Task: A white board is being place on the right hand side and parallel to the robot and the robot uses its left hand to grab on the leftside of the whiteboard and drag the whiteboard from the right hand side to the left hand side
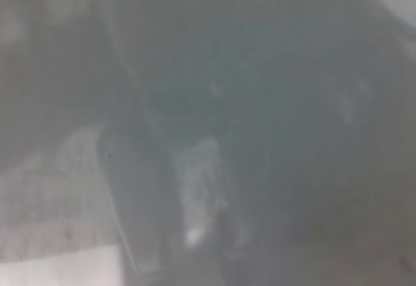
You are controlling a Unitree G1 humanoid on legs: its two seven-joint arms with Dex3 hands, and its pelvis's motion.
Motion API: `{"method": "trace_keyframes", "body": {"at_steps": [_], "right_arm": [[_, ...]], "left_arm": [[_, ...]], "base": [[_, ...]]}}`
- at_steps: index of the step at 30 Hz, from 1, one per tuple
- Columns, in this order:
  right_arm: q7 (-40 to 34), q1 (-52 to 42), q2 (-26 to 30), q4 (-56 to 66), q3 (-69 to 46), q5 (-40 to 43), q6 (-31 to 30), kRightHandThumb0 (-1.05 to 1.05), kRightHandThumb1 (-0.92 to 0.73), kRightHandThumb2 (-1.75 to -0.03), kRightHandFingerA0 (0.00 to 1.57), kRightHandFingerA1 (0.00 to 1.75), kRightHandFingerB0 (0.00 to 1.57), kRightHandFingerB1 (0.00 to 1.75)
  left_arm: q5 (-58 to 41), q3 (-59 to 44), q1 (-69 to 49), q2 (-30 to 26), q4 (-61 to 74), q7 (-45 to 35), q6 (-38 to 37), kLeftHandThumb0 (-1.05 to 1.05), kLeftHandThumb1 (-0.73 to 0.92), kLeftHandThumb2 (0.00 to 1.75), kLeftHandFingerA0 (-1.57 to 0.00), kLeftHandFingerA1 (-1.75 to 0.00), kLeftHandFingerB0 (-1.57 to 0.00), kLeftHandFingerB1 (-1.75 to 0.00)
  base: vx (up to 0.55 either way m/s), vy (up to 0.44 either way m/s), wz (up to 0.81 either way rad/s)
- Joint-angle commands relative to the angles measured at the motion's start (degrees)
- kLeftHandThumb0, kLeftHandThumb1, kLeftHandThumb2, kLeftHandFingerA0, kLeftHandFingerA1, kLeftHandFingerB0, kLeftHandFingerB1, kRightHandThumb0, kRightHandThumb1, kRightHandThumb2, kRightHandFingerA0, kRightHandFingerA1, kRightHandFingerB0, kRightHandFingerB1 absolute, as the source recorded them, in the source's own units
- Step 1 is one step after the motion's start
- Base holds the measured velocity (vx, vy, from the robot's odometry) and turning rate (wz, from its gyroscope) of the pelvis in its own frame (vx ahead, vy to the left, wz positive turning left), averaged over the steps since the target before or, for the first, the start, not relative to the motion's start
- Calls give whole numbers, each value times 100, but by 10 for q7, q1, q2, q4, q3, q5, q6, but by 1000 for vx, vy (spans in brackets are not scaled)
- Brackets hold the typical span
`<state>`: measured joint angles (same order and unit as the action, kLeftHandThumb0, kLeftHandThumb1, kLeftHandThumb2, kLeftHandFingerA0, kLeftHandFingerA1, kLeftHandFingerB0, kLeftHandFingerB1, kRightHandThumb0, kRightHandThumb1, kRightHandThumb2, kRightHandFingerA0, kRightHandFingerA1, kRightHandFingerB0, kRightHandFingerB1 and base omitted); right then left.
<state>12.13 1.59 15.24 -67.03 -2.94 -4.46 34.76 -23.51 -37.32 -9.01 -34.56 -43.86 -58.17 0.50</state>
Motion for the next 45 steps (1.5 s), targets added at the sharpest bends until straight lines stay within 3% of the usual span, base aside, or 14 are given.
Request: {"method": "trace_keyframes", "body": {"at_steps": [1,4,16,17,18,20,24,25,29,32,33,34,38,45], "right_arm": [[6,-21,2,0,-13,15,5,-62,-73,-76,63,121,40,80],[5,-27,-1,1,-15,16,7,-60,-74,-76,62,119,37,77],[-5,-50,-3,3,-12,6,14,-61,-72,-81,66,118,29,75],[-6,-50,-2,2,-12,7,11,-61,-59,-111,71,102,33,70],[-3,-50,-3,2,-13,9,8,-61,-73,-78,62,117,29,72],[-3,-54,-2,2,-13,9,9,-60,-73,-78,62,117,29,72],[14,-60,-5,0,-20,19,15,-62,-71,-81,67,123,32,79],[20,-63,-7,-1,-24,24,15,-61,-70,-81,64,124,32,78],[-2,-72,-5,2,-12,1,23,-61,-75,-79,64,115,33,76],[-8,-76,-2,5,-9,-2,24,-61,-74,-80,67,117,33,76],[-9,-77,-3,5,-10,-1,25,-62,-75,-80,69,120,35,77],[-9,-77,-3,4,-10,0,25,-63,-74,-80,70,121,36,78],[-13,-72,-2,-1,-8,-2,26,-62,-74,-79,70,121,37,80],[2,-73,-3,1,-12,8,22,-61,-74,-78,69,122,38,80]], "left_arm": [[12,12,-77,71,-50,49,-55,-56,57,76,0,-9,0,0],[-11,5,-97,98,-58,66,-26,-60,43,74,0,-11,0,-7],[138,148,-97,104,-147,229,-133,-54,71,61,-10,-27,0,-7],[136,153,-89,102,-167,227,-134,-55,70,61,-17,-29,0,-7],[138,161,-85,99,-178,230,-135,-57,70,61,-13,-27,0,-8],[150,185,-87,93,-181,242,-139,-65,58,84,-8,-32,0,-10],[150,209,-84,86,-201,232,-128,-59,72,62,-13,-26,0,-5],[150,214,-87,85,-198,230,-125,-66,59,84,-14,-40,0,-9],[166,239,-95,85,-201,240,-142,-61,72,63,-16,-28,0,-7],[161,246,-85,90,-209,236,-124,-68,63,86,-30,-46,0,-5],[161,248,-88,94,-202,238,-124,-54,72,62,-32,-32,0,-8],[159,249,-91,96,-200,237,-126,-64,62,85,-30,-46,0,-5],[168,259,-95,98,-192,258,-124,-53,73,62,-29,-31,0,-11],[192,285,-99,90,-189,267,-157,-58,62,89,-49,-67,0,-20]], "base": [[0,0,0],[0,0,3],[0,0,3],[0,0,0],[0,0,0],[0,0,0],[0,0,0],[0,0,0],[0,0,0],[0,0,0],[0,0,0],[0,0,0],[0,0,0],[0,0,0]]}}
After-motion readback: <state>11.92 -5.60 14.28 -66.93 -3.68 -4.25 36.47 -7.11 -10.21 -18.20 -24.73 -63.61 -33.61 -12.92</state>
